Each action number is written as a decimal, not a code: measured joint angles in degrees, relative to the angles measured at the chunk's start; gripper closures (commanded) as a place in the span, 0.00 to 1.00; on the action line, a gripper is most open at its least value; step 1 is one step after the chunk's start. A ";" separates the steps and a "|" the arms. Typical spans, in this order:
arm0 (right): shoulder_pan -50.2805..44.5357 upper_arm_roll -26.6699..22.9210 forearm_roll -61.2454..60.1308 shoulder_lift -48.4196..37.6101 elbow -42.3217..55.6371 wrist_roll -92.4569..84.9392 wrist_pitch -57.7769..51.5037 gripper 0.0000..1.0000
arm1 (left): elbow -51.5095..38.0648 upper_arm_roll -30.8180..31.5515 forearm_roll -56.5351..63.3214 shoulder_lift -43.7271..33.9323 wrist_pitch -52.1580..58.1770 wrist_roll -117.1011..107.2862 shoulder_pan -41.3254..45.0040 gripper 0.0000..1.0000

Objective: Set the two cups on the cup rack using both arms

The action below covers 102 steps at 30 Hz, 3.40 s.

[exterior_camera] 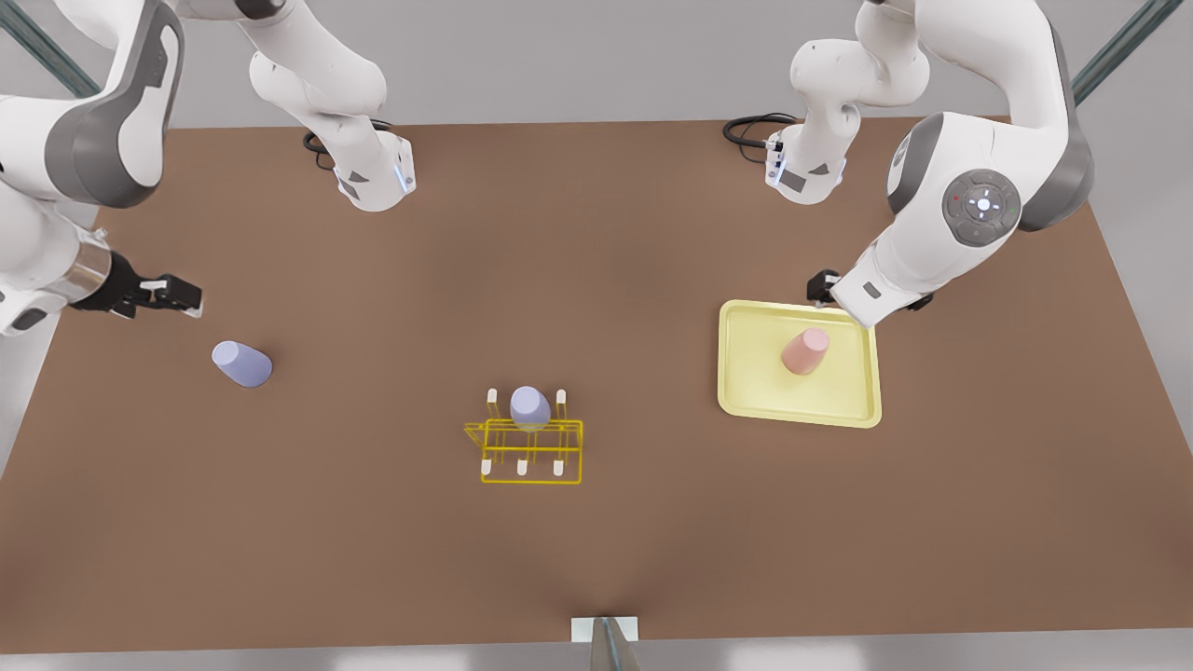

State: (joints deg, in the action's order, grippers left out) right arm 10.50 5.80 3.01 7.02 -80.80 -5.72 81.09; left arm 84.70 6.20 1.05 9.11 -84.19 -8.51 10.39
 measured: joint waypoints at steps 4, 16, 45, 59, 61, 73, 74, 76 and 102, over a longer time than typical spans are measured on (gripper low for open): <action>-0.28 -0.09 2.15 5.38 1.78 -1.39 0.92 0.00 | 0.85 0.19 0.05 6.87 -1.57 -0.77 -0.97 0.00; 13.12 -0.13 -0.41 14.16 -24.52 -11.97 32.56 0.00 | 32.61 -0.47 0.23 5.90 -37.86 -0.47 -4.61 0.00; 15.35 -5.17 -2.43 8.87 -55.05 -21.74 67.97 0.00 | 49.61 -2.34 0.14 7.11 -60.69 3.29 -5.10 0.00; 15.33 -5.01 -2.63 9.66 -55.70 -23.04 72.36 0.00 | 54.79 -2.93 -0.07 5.17 -66.58 3.76 -4.69 0.00; 15.27 -4.94 -2.60 9.49 -55.72 -23.13 72.43 0.00 | 55.01 -2.93 -0.12 5.17 -67.16 3.79 -4.69 0.06; 15.01 -4.66 -3.24 10.32 -54.60 -23.49 72.56 0.00 | 54.55 -2.93 -0.05 5.17 -68.31 3.88 -4.53 0.09; 15.04 -4.66 -3.26 10.60 -54.59 -23.52 72.61 0.00 | 54.55 -2.93 -0.06 4.86 -68.25 3.88 -4.56 0.09; 15.07 -4.66 -3.32 10.83 -54.56 -23.56 72.71 0.00 | 54.54 -2.88 -0.07 3.68 -67.67 3.90 -4.57 0.09; 12.63 15.55 -13.56 7.44 -39.97 -24.32 63.05 0.16 | 52.09 -2.17 -1.55 4.45 -65.56 3.35 -4.46 0.17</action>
State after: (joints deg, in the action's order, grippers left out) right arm 23.13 21.35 -10.55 14.46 -120.78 -30.04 144.14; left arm 136.79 4.03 -0.50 13.57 -149.75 -5.17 5.93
